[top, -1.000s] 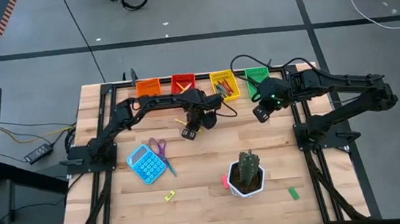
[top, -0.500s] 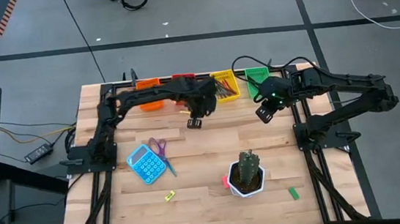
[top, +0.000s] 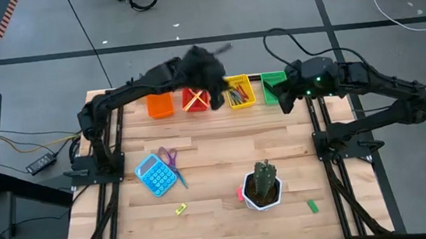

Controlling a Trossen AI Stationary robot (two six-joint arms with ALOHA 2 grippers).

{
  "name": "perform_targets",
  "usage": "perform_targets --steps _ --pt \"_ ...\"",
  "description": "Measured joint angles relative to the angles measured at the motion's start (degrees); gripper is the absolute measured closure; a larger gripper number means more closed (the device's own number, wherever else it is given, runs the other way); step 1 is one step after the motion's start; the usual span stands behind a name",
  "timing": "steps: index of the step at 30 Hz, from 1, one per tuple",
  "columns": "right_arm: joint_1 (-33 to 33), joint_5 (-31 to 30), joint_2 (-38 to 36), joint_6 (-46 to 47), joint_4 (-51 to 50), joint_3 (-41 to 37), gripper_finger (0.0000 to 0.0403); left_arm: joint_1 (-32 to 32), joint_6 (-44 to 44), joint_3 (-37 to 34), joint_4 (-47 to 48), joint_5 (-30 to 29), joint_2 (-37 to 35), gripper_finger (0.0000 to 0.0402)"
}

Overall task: Sort crayons/erasers/pens/pencils in bins
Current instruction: Put the yellow pen into the green bin

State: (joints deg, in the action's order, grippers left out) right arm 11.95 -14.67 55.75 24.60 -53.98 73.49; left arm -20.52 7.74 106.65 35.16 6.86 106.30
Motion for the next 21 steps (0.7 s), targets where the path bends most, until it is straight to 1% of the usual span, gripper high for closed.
perform_targets --steps 4,8,11,17,21 --pt "0.31 0.25 0.17 -5.07 4.40 -0.15 0.0277 -1.07 -10.75 0.01 -12.96 1.89 -1.51 0.0334" --pt "0.85 0.35 0.71 -7.59 8.93 -0.15 0.0252 -1.39 -23.07 0.07 -25.22 3.56 -1.81 0.0338" --pt "1.08 -0.07 0.83 -9.10 11.41 -0.15 0.0241 -1.19 -29.67 0.07 -30.48 3.55 -1.77 0.0340" --pt "1.58 0.05 0.93 -9.63 16.70 -0.19 0.0237 -0.07 -35.55 0.07 -35.34 2.19 -1.70 0.0335" --pt "1.55 3.73 1.86 -7.84 21.29 -0.19 0.0237 1.03 -35.84 0.07 -38.08 0.00 -1.68 0.0338"
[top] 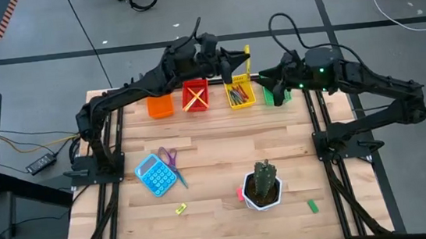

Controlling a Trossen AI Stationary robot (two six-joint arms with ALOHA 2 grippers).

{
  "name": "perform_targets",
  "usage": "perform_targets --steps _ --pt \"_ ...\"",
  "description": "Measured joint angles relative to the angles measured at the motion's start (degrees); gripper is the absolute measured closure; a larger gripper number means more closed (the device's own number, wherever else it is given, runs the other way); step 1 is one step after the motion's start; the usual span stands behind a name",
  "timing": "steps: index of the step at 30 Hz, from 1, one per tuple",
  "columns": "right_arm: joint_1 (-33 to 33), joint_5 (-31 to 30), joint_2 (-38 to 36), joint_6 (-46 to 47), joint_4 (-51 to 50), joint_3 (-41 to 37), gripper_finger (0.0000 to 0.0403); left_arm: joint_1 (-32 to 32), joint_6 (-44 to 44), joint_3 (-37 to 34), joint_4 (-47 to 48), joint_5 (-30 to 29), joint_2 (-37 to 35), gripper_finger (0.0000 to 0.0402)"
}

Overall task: Sort crayons/erasers/pens/pencils in bins
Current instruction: Put the yellow pen into the green bin

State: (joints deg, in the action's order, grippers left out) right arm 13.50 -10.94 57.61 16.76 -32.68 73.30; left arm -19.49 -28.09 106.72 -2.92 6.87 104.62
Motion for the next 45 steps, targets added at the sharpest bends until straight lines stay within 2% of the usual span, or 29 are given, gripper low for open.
perform_targets --steps 6,16,21,29,31,36,45 --pt "-0.04 1.36 2.93 -0.29 2.05 0.00 0.0237 1.14 -1.72 0.00 -4.01 -1.12 0.02 0.0332" --pt "0.01 1.40 4.30 -1.81 5.22 0.00 0.0242 1.71 -1.41 0.00 -4.03 -1.28 0.07 0.0337" --pt "0.02 1.40 4.24 -1.99 5.20 0.00 0.0272 1.75 -1.38 0.00 -3.96 -1.26 0.07 0.0330" --pt "0.04 1.38 4.21 -2.20 5.07 0.00 0.0360 1.73 -1.03 0.00 -3.80 -1.22 0.09 0.0331" --pt "0.02 1.33 4.19 -2.47 4.77 0.00 0.0362 1.73 -0.63 0.00 -3.25 -1.20 0.09 0.0324" --pt "1.51 1.33 4.18 -1.62 2.23 0.01 0.0362 1.71 2.53 -0.02 2.49 -1.48 -0.39 0.0297" --pt "12.50 1.39 4.35 2.11 -19.52 0.04 0.0362 0.90 15.36 -0.09 20.88 -2.40 -5.67 0.0244"
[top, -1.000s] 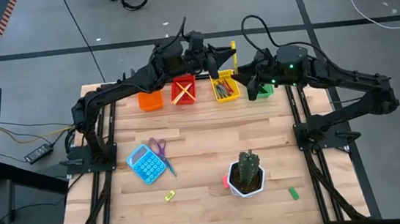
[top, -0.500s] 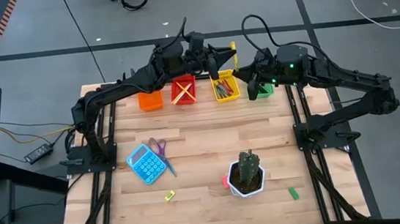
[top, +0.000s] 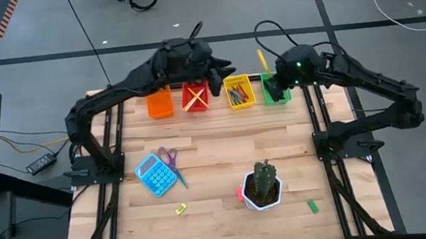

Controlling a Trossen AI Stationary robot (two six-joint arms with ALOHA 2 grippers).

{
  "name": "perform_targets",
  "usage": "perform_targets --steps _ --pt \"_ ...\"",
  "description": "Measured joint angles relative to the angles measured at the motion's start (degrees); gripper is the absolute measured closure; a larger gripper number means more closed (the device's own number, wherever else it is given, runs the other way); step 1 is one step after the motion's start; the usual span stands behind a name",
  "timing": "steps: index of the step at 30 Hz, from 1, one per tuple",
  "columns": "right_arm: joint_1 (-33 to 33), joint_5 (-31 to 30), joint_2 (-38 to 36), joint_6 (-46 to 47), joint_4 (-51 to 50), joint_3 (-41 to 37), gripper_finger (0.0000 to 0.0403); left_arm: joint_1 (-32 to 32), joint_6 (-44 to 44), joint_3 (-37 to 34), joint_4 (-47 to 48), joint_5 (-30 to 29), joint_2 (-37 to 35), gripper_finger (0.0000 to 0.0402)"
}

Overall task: Sort crayons/erasers/pens/pencils in bins
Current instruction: Put the yellow pen into the green bin

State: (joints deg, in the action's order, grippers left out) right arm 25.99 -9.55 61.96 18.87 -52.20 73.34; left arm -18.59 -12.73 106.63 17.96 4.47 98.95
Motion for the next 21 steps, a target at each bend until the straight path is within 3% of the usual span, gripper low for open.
perform_targets --steps 4,10,14,21 --pt "8.37 2.37 3.08 -3.70 -8.14 0.00 0.0362 0.07 1.80 0.00 3.00 0.02 -3.17 0.0237" --pt "18.68 8.73 13.26 -10.86 -13.04 0.00 0.0360 1.16 1.53 0.09 3.11 0.07 -7.81 0.0245" --pt "22.81 9.23 20.39 -15.20 -13.91 0.00 0.0346 2.54 1.50 0.07 3.64 0.06 -10.13 0.0252" --pt "26.45 10.07 28.39 -20.52 -14.09 0.00 0.0358 5.87 1.94 0.07 6.58 0.11 -11.38 0.0264"
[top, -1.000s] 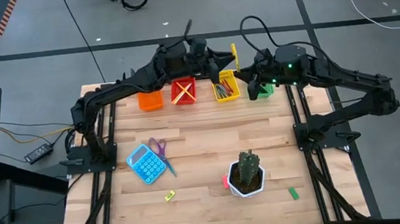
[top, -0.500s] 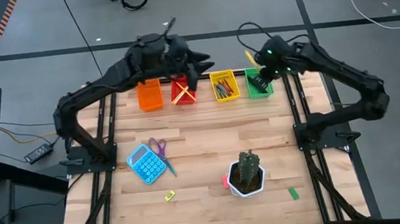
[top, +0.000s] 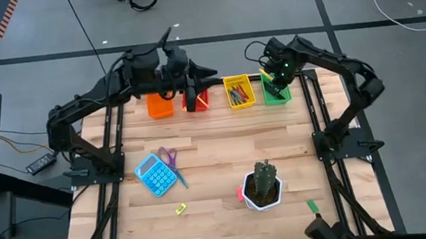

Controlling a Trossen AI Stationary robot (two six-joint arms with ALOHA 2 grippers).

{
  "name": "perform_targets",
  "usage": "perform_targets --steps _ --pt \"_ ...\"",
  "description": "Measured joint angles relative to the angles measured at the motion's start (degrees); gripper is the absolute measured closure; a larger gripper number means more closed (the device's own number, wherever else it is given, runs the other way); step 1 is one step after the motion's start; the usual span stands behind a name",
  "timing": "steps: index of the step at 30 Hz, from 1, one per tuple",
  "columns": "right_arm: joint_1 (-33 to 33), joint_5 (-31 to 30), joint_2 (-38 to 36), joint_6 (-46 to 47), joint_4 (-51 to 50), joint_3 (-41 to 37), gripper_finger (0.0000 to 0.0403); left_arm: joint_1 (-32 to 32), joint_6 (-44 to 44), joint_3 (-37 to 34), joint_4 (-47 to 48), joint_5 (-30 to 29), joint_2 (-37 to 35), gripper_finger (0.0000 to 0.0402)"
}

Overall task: Sort crayons/erasers/pens/pencils in bins
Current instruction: Put the yellow pen into the green bin

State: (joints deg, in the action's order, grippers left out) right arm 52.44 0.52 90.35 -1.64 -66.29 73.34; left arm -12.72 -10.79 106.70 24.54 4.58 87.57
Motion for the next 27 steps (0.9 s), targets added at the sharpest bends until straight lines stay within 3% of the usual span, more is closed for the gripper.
perform_targets --steps 13,20,27 --pt "4.31 0.81 5.29 1.48 -1.36 -0.97 0.0354 2.11 4.00 -0.01 5.74 -0.02 0.13 0.0289" --pt "4.90 1.91 5.33 0.54 3.23 -7.85 0.0354 2.09 4.02 -0.01 5.72 -0.06 0.04 0.0302" --pt "4.90 1.92 5.33 1.00 7.68 -9.49 0.0354 2.11 3.99 -0.01 5.71 0.00 0.04 0.0318"
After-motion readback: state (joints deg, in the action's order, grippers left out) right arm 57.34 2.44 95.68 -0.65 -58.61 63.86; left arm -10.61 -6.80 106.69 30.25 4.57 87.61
